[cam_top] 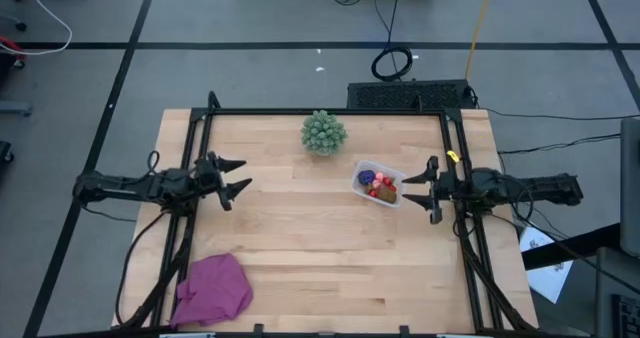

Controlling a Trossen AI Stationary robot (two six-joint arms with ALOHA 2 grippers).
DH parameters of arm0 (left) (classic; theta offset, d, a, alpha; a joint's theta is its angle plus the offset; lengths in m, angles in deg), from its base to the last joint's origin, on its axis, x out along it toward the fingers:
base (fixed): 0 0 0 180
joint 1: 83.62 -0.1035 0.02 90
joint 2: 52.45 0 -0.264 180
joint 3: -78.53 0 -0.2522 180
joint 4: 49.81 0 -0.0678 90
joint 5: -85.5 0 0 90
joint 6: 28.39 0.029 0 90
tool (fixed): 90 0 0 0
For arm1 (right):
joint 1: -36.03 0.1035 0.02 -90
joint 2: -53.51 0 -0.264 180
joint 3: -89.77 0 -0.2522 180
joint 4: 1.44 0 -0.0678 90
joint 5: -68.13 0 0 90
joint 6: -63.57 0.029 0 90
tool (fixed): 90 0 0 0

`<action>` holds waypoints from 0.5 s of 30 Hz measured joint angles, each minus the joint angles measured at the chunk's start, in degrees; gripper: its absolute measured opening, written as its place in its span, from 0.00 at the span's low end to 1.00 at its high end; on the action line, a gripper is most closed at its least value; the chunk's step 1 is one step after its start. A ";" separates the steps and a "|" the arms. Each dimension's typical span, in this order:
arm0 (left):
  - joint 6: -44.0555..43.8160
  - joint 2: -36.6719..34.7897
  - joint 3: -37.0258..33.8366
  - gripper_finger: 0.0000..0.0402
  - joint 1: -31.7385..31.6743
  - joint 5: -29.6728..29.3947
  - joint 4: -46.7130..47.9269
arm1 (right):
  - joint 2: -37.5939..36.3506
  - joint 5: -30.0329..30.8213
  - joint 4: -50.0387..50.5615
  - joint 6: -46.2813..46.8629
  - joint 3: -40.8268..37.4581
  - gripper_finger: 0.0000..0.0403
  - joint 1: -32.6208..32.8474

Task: Pick and placing Produce into tupperware
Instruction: Return to Home Position

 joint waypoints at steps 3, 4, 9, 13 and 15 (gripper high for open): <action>-1.18 1.24 0.00 0.78 0.00 0.00 0.00 | 0.01 -1.38 0.66 0.18 0.00 0.45 -3.27; -1.39 1.51 0.00 0.78 0.00 0.02 0.00 | 0.00 -3.39 0.49 -0.19 0.00 0.45 -3.97; -0.84 1.72 0.00 0.78 0.00 0.03 -0.64 | 0.00 -7.61 1.34 -1.52 -0.03 0.45 -5.63; -0.54 1.74 -0.02 0.78 0.00 0.00 -1.45 | 0.04 -7.62 -0.66 -2.29 -2.13 0.45 -5.62; -0.54 1.74 -0.02 0.78 0.00 -0.04 -1.56 | 0.04 -7.35 -3.18 -2.89 -3.59 0.45 -5.62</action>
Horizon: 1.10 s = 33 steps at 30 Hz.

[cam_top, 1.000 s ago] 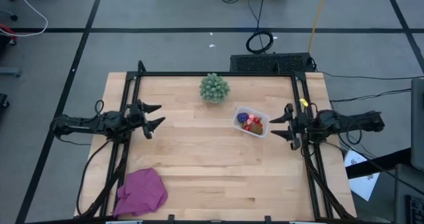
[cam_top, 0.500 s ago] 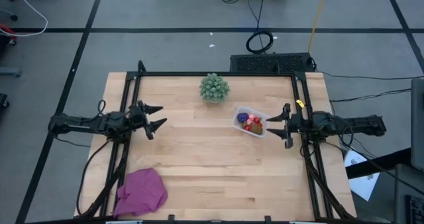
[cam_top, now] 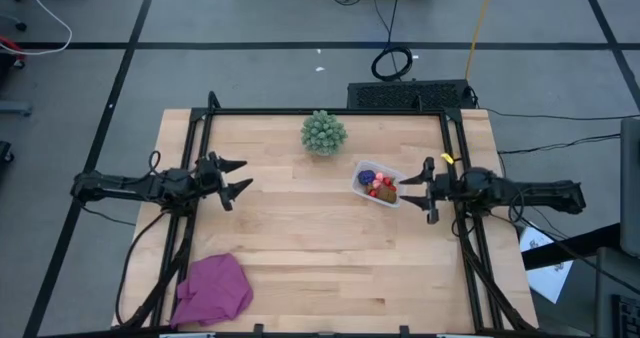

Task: Pick and placing Produce into tupperware
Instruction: Return to Home Position

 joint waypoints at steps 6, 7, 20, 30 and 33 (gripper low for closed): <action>-0.02 0.00 0.00 0.78 0.00 -1.57 -0.55 | -0.06 0.14 -5.35 -1.49 -3.40 0.45 0.00; -0.02 0.00 0.00 0.78 0.00 -1.57 -0.47 | 0.00 0.14 -4.76 -1.38 -3.66 0.45 0.00; -7.82 -0.02 0.00 0.78 0.00 -0.19 1.20 | -0.02 0.17 -4.73 1.58 -3.99 0.45 0.00; -7.74 -0.02 0.00 0.78 0.00 -0.13 1.21 | -0.02 0.17 -4.71 1.60 -4.06 0.45 0.00; -7.76 -0.02 0.00 0.78 0.00 -0.13 1.21 | -0.02 0.19 -4.71 1.60 -4.08 0.45 0.00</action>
